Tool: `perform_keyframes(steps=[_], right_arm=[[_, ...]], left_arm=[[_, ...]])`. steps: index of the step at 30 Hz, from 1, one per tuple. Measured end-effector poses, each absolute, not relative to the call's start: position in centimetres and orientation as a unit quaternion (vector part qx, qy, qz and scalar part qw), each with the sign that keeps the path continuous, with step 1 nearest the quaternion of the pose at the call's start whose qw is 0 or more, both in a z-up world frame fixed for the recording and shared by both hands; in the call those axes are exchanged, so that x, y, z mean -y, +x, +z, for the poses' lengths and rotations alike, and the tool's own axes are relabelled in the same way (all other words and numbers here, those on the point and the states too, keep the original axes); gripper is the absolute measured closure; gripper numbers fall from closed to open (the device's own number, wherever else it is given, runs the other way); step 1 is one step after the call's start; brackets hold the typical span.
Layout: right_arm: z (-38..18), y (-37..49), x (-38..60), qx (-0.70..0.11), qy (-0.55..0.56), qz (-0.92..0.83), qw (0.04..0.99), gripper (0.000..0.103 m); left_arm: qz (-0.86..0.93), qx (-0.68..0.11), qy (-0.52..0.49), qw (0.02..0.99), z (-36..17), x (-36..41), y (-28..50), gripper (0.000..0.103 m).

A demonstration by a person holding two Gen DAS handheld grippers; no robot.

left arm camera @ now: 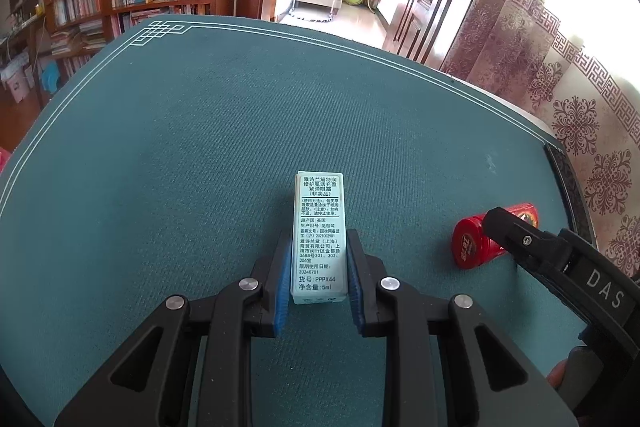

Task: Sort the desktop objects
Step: 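Grasp the white medicine box with the left gripper while the right grasps the red Skittles tube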

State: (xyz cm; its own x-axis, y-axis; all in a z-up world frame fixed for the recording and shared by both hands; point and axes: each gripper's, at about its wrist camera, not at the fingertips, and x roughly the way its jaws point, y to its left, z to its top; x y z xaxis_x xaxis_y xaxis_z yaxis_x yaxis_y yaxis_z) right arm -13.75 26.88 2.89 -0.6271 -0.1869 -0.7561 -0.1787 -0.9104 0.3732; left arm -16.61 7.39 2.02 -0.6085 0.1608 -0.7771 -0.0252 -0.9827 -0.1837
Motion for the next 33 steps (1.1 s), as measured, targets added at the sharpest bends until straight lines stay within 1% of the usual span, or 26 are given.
perform_keyframes(steps=[12,18,22,24,25,27,28,30,33], right_arm=[[3.0,-15.4,-27.0,0.253,0.443,-0.86,-0.019,0.023],[3.3,-17.3,-26.1,0.212,0.454,-0.864,-0.057,0.023],[3.2,-18.5,-24.4,0.137,0.46,-0.875,-0.068,0.024],[3.1,-18.5,-23.7,0.096,0.454,-0.882,-0.076,0.032],[2.9,-18.2,-23.6,0.078,0.452,-0.885,-0.077,0.034],[2.8,-17.8,-23.2,0.049,0.445,-0.891,-0.08,0.044],[2.7,-17.5,-23.2,0.041,0.44,-0.894,-0.076,0.047],[2.7,-17.3,-23.0,0.031,0.435,-0.898,-0.063,0.058],[2.7,-16.5,-23.0,0.019,0.43,-0.901,-0.05,0.067]], left_arm=[[0.892,0.082,-0.441,0.052,2.1,-7.4,-16.7,0.076],[0.891,0.085,-0.442,0.053,2.0,-7.3,-16.7,0.076],[0.891,0.088,-0.442,0.05,2.0,-6.9,-16.8,0.076],[0.891,0.09,-0.442,0.049,2.0,-6.6,-16.9,0.076],[0.891,0.091,-0.442,0.049,2.0,-6.6,-16.9,0.076],[0.891,0.092,-0.442,0.049,2.0,-6.5,-16.8,0.076],[0.891,0.091,-0.442,0.048,2.0,-6.6,-16.8,0.076],[0.891,0.088,-0.442,0.047,2.0,-6.7,-16.8,0.076],[0.892,0.084,-0.442,0.045,2.1,-6.8,-16.7,0.076]])
